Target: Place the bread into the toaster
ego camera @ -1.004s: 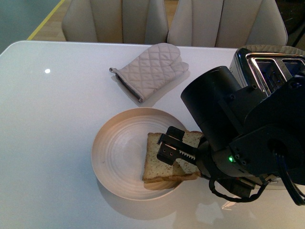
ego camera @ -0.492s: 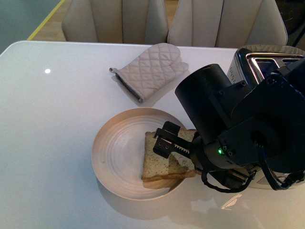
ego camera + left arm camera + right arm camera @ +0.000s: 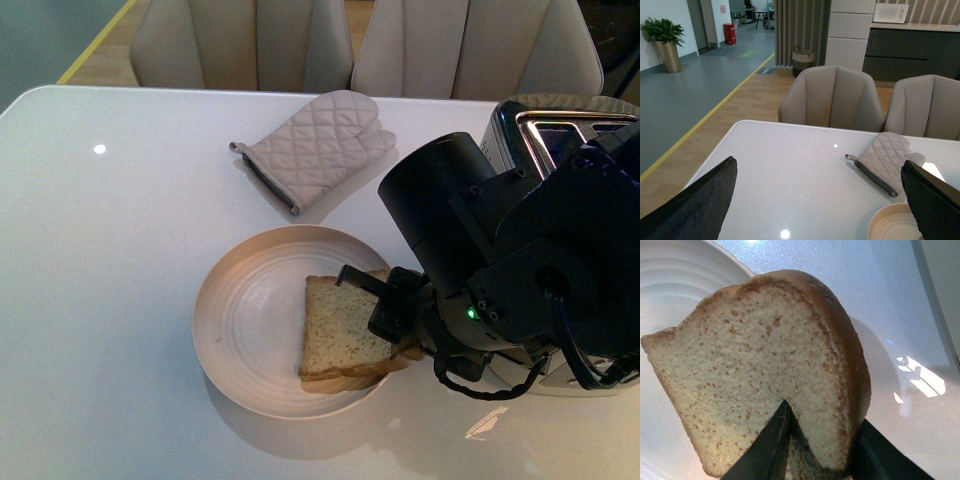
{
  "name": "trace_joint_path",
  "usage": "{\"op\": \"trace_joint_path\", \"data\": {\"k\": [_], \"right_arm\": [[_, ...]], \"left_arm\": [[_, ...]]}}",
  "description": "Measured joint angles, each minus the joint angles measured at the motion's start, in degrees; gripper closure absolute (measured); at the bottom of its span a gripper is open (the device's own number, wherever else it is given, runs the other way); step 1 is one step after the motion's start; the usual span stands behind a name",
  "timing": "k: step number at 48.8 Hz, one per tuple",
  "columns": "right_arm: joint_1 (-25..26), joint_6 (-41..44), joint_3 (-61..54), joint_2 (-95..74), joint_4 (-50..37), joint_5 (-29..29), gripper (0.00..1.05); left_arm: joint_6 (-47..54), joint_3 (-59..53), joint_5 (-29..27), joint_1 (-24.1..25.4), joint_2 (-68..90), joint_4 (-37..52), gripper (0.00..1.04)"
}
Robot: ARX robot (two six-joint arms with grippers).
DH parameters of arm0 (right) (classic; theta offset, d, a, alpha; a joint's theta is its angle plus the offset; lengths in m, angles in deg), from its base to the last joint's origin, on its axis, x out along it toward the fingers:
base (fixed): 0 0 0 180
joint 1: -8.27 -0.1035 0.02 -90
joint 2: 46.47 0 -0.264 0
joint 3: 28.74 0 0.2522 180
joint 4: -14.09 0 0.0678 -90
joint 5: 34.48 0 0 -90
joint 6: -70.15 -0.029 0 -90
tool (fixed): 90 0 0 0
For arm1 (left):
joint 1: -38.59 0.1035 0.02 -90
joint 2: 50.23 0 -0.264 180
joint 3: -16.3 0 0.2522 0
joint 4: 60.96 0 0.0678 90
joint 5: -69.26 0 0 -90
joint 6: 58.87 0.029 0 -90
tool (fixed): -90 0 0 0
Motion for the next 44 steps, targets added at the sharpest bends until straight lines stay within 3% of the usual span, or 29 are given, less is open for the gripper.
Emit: {"op": "trace_joint_path", "data": {"k": [3,10,29,44], "right_arm": [[0.0,-0.2,-0.2,0.5,-0.2,0.0,0.89],[0.0,-0.5,-1.2,1.6,-0.6,0.3,1.00],[-0.5,1.5,-5.0,8.5,-3.7,3.3,1.01],[-0.9,8.3,-5.9,16.9,-3.9,5.7,1.01]], "left_arm": [[0.0,0.0,0.0,0.0,0.0,0.0,0.07],[0.0,0.0,0.0,0.0,0.0,0.0,0.07],[0.0,0.0,0.0,0.0,0.0,0.0,0.07],[0.0,0.0,0.0,0.0,0.0,0.0,0.07]]}}
